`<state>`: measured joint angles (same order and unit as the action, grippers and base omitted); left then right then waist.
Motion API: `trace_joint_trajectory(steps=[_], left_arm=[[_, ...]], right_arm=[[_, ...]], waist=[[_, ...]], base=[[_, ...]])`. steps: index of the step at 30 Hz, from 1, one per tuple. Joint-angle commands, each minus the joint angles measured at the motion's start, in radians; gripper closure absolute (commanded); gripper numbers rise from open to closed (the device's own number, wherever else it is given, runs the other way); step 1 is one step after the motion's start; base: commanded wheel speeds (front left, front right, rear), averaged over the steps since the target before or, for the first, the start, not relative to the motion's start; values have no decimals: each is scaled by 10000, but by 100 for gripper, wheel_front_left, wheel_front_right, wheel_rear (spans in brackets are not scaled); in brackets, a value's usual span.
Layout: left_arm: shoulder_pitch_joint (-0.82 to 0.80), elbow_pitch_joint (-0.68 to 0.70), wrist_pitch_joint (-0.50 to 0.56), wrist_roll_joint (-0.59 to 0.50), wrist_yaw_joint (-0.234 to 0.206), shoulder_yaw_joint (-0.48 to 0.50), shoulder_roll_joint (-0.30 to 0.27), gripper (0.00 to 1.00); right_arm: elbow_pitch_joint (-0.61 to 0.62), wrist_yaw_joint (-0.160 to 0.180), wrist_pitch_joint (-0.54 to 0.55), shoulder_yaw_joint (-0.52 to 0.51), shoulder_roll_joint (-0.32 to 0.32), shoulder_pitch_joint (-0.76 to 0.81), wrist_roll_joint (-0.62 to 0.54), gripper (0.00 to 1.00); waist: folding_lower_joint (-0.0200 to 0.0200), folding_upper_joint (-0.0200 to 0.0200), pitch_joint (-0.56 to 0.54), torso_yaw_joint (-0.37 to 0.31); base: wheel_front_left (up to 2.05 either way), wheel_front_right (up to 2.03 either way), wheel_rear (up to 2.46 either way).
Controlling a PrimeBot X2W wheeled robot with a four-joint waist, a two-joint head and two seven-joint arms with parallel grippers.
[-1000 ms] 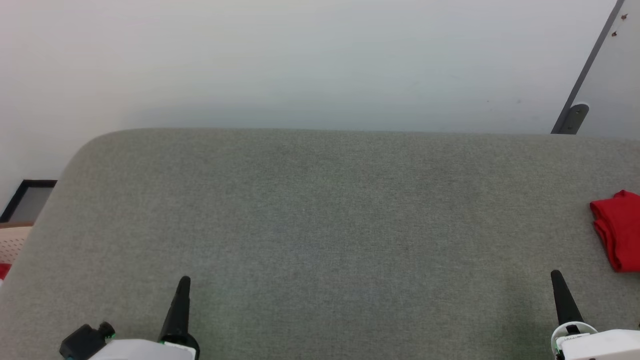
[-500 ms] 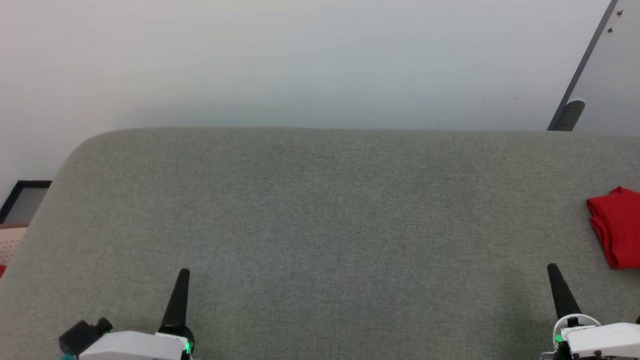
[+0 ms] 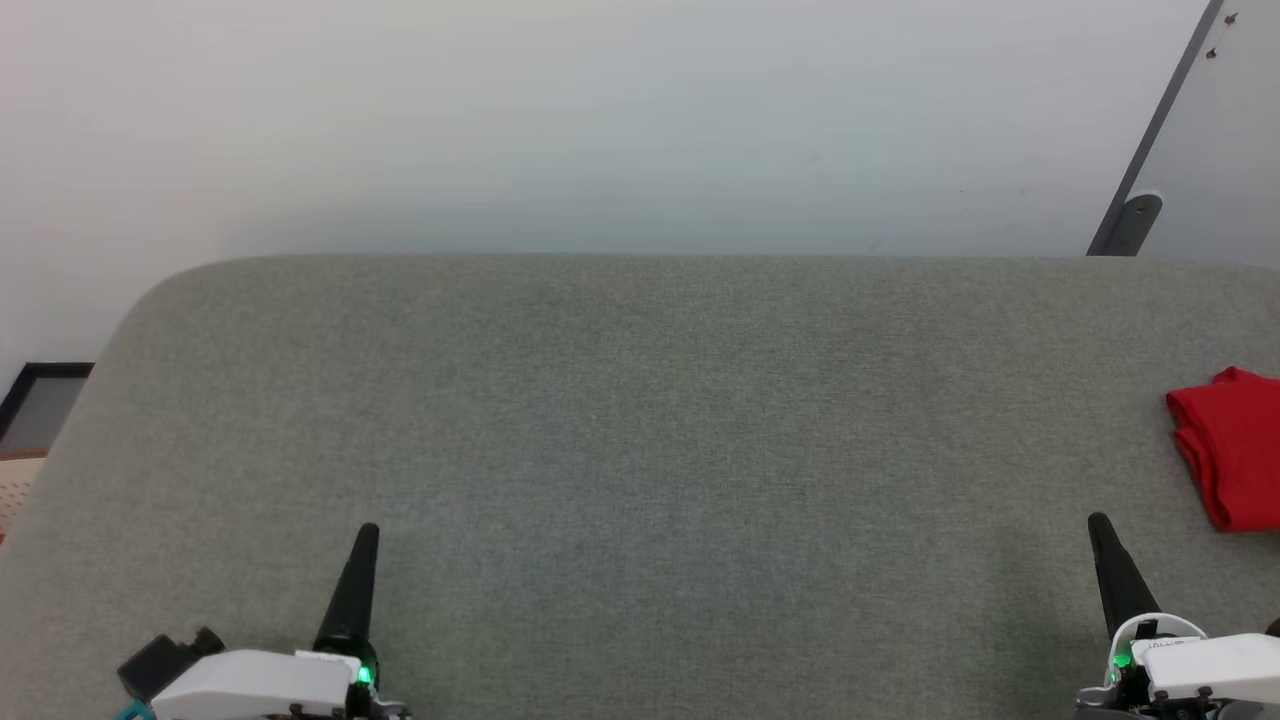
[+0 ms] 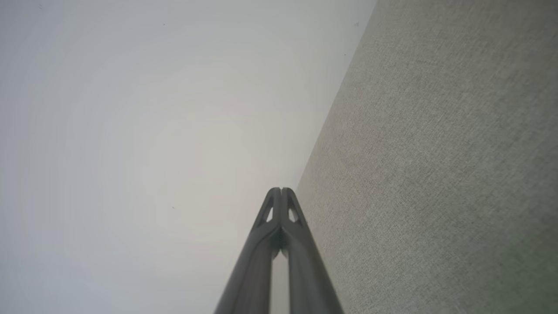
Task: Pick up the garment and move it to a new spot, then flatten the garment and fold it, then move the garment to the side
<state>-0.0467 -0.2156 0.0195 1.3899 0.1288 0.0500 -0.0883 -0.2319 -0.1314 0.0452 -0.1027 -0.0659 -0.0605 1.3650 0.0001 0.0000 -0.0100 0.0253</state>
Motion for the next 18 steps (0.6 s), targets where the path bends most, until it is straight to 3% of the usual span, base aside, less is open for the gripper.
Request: trace_joint_trajectory(steps=[1, 18], left_arm=[[-191, -11, 82, 274, 25, 69, 11, 100], [-419, -152, 430, 1369, 29, 243, 108, 100]], right_arm=[[19, 9, 82, -45, 11, -186, 271, 100], [-59, 11, 408, -89, 95, -352, 1395, 100]], waist=[[-1, 0, 8, -15], [-1, 0, 66, -126]], base=[[0, 0, 0], [0, 0, 0]])
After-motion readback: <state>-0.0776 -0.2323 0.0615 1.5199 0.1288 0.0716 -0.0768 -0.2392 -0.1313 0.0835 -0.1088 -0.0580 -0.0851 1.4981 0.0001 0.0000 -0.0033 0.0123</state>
